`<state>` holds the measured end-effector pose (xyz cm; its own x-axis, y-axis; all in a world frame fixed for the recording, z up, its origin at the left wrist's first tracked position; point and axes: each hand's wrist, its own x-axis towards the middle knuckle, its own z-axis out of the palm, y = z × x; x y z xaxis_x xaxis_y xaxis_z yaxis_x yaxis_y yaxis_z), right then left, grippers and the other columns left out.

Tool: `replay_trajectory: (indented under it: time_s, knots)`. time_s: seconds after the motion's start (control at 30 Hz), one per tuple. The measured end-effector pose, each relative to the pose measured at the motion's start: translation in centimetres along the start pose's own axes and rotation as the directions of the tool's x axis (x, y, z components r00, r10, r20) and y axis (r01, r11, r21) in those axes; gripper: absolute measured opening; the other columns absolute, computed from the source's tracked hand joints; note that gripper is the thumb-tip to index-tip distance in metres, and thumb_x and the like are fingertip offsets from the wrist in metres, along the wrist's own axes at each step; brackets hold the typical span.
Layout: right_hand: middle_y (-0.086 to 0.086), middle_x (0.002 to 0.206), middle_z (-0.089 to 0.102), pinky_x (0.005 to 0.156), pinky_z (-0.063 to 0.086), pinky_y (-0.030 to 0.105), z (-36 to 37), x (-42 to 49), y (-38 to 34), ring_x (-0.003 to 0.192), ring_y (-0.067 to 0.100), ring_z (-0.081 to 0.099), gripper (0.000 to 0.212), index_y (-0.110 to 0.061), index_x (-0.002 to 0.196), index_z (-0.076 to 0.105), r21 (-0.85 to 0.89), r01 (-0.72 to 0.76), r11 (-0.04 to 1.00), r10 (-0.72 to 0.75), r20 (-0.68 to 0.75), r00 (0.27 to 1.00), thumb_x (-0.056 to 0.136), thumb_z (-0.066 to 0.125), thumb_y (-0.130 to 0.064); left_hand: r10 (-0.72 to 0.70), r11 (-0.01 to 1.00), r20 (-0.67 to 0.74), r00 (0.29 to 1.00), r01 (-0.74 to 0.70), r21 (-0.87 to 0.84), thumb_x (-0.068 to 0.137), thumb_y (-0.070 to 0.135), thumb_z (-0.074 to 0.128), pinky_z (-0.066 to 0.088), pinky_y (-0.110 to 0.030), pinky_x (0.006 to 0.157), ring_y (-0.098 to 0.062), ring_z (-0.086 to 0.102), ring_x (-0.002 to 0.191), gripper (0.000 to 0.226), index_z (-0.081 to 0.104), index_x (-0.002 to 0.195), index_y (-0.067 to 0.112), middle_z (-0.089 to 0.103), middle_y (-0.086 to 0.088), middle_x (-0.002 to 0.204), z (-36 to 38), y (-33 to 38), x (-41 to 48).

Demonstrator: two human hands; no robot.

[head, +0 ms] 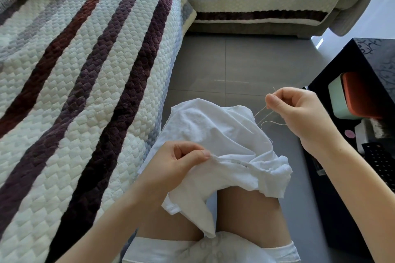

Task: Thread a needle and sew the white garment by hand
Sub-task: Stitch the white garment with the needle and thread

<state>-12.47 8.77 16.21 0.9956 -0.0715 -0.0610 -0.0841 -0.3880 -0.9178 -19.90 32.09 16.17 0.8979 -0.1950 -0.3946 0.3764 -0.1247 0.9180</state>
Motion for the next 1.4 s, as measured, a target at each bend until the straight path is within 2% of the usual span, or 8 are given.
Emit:
replay_trajectory:
  time_s: [0.3,0.43,0.53,0.6,0.7,0.87,1.03,1.4]
  knots:
    - [-0.006,0.061,0.052,0.063,0.036,0.033,-0.8,0.1,3.6,0.069,0.029,0.058,0.019,-0.01,0.089,0.064,-0.648,-0.023,0.761,-0.202,-0.272,0.941,0.092,0.059,-0.029,0.043,0.999,-0.037,0.998,-0.043,-0.002,0.087,0.011,0.062,0.042,-0.01,0.061,-0.004,0.056,0.066,0.032,0.073,0.061,0.025,0.065,0.003,0.065,0.5,-0.4,0.0]
    - [-0.008,0.045,0.031,0.052,0.031,0.017,0.9,-2.3,1.2,0.045,0.008,0.031,0.03,-0.031,0.117,0.063,-0.191,0.215,0.958,-0.19,0.142,0.971,0.087,0.065,-0.029,0.06,0.998,0.009,0.998,-0.06,0.019,0.081,0.024,0.069,0.041,-0.011,0.061,-0.004,0.055,0.067,0.019,0.073,0.062,0.027,0.063,0.006,0.064,0.4,-0.5,0.1]
    - [-0.008,0.044,0.032,0.047,0.025,0.013,2.6,-4.3,-0.6,0.044,0.004,0.027,0.033,-0.033,0.117,0.062,0.031,0.17,0.985,-0.156,0.578,0.801,0.084,0.058,-0.038,0.101,0.994,0.04,0.994,-0.103,0.04,0.072,0.038,0.066,0.039,-0.023,0.065,-0.014,0.051,0.069,0.016,0.074,0.068,0.024,0.061,-0.007,0.068,0.3,-0.7,0.2]
    - [-0.001,0.049,0.043,0.048,0.03,0.021,3.6,-4.7,-0.6,0.047,0.011,0.035,0.024,-0.027,0.104,0.07,0.012,0.225,0.974,-0.179,0.647,0.741,0.087,0.061,-0.042,0.139,0.988,0.07,0.988,-0.143,0.053,0.069,0.048,0.064,0.037,-0.03,0.065,-0.019,0.05,0.07,0.029,0.074,0.073,0.021,0.06,-0.018,0.071,0.1,-0.8,0.1]
    - [0.02,0.068,0.061,0.057,0.042,0.043,3.8,-4.4,-0.2,0.061,0.032,0.052,0.025,-0.02,0.078,0.071,0.045,0.206,0.978,-0.192,0.594,0.781,0.082,0.061,-0.043,0.151,0.983,0.093,0.984,-0.159,0.086,0.071,0.048,0.063,0.038,-0.026,0.061,-0.015,0.051,0.066,0.027,0.073,0.072,0.023,0.06,-0.007,0.067,-0.1,-0.8,0.0]
    - [-0.004,0.049,0.047,0.05,0.032,0.015,2.9,-4.8,0.5,0.048,0.007,0.037,0.023,-0.016,0.063,0.058,-0.102,0.371,0.923,-0.302,0.404,0.864,0.081,0.061,-0.03,0.092,0.995,0.143,0.985,-0.098,0.037,0.074,0.031,0.069,0.046,-0.014,0.062,-0.004,0.063,0.069,0.013,0.076,0.076,0.02,0.07,0.003,0.072,-0.2,-0.6,-0.3]
    - [-0.015,0.047,0.03,0.045,0.027,0.017,3.0,-5.7,0.7,0.046,0.013,0.031,0.027,-0.013,0.063,0.055,-0.418,0.506,0.755,-0.476,0.183,0.86,0.084,0.049,-0.029,0.068,0.995,0.158,0.985,-0.078,0.057,0.07,0.036,0.074,0.042,-0.016,0.055,-0.008,0.058,0.061,0.018,0.075,0.073,0.019,0.068,-0.001,0.068,0.0,-0.9,-0.2]
    - [-0.004,0.049,0.05,0.051,0.035,0.028,0.6,-2.9,3.4,0.046,0.014,0.043,0.019,-0.008,0.065,0.062,-0.537,0.192,0.821,-0.269,-0.068,0.961,0.082,0.068,-0.005,0.017,1.0,0.164,0.986,-0.017,-0.003,0.059,0.04,0.075,0.041,-0.015,0.052,-0.009,0.057,0.058,0.03,0.072,0.068,0.012,0.064,-0.001,0.064,-0.3,-1.1,-0.3]
